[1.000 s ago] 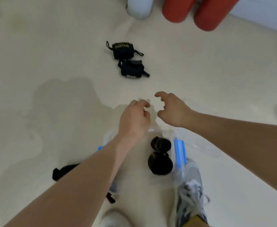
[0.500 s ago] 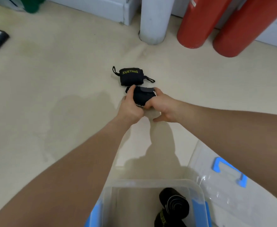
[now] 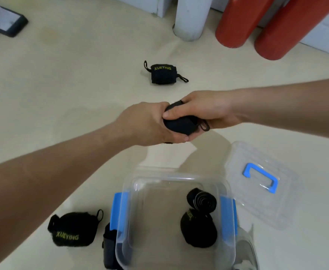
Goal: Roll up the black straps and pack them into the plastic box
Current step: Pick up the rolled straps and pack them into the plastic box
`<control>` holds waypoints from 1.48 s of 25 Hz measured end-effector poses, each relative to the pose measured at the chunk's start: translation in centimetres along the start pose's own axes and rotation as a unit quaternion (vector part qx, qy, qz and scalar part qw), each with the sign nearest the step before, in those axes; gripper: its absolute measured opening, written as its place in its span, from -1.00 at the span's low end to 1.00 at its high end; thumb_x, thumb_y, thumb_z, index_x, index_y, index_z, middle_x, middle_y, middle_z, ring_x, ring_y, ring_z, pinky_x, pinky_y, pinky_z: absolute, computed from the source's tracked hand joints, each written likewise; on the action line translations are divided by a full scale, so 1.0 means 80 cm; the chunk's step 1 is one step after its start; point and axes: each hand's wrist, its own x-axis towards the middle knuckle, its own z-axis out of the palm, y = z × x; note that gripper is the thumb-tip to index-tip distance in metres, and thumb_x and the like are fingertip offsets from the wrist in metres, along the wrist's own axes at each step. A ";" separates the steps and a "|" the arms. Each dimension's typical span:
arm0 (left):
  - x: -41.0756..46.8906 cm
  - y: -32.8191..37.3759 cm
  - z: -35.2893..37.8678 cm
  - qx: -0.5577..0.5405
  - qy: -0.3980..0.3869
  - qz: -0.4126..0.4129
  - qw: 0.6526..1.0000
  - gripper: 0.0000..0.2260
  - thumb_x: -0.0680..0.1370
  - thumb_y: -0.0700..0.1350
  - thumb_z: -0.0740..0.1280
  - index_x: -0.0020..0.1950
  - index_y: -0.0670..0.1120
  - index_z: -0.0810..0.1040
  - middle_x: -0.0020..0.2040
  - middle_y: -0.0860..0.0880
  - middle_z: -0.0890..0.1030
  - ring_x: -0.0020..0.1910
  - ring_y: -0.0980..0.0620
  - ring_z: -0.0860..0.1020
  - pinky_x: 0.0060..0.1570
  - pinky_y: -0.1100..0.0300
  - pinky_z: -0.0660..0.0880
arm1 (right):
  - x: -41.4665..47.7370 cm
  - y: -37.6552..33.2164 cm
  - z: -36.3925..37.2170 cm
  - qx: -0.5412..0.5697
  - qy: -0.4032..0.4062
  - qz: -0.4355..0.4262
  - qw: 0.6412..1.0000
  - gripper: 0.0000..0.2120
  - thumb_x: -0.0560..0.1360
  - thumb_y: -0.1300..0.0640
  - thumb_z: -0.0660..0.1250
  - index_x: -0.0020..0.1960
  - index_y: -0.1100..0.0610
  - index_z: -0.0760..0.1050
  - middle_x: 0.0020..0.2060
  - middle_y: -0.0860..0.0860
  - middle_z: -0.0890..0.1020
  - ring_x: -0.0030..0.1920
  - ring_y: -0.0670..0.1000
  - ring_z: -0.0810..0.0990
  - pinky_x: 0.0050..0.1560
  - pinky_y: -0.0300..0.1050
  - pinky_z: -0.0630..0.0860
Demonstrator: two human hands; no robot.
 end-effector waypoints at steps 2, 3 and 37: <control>-0.028 0.003 0.012 0.065 0.036 0.008 0.997 -0.50 0.33 0.32 0.44 0.00 0.03 0.36 -0.21 0.13 0.53 -0.21 0.03 0.54 -0.20 0.13 0.46 | -0.018 0.011 0.024 0.013 0.020 -0.030 0.999 -0.71 0.49 0.06 0.46 0.10 0.23 0.56 -0.03 0.23 0.68 -0.04 0.19 0.69 0.09 0.05 0.60; -0.039 0.002 0.020 0.072 0.033 0.013 0.997 -0.49 0.35 0.29 0.44 0.02 0.00 0.30 -0.22 0.11 0.49 -0.21 -0.02 0.52 -0.20 0.11 0.44 | -0.027 0.017 0.032 -0.022 0.039 -0.048 0.998 -0.72 0.46 0.06 0.48 0.08 0.20 0.56 -0.05 0.20 0.68 -0.09 0.13 0.67 -0.02 0.00 0.60; -0.098 -0.063 0.124 0.169 0.115 -0.044 0.978 -0.39 0.47 -0.38 0.22 0.47 0.03 0.28 0.24 -0.12 0.37 0.00 -0.10 0.44 -0.08 0.08 0.50 | 0.002 0.156 0.104 -0.703 0.210 -0.153 0.662 -0.61 0.54 0.02 0.33 0.29 0.17 0.41 0.20 0.12 0.44 0.24 0.15 0.38 0.05 -0.07 0.33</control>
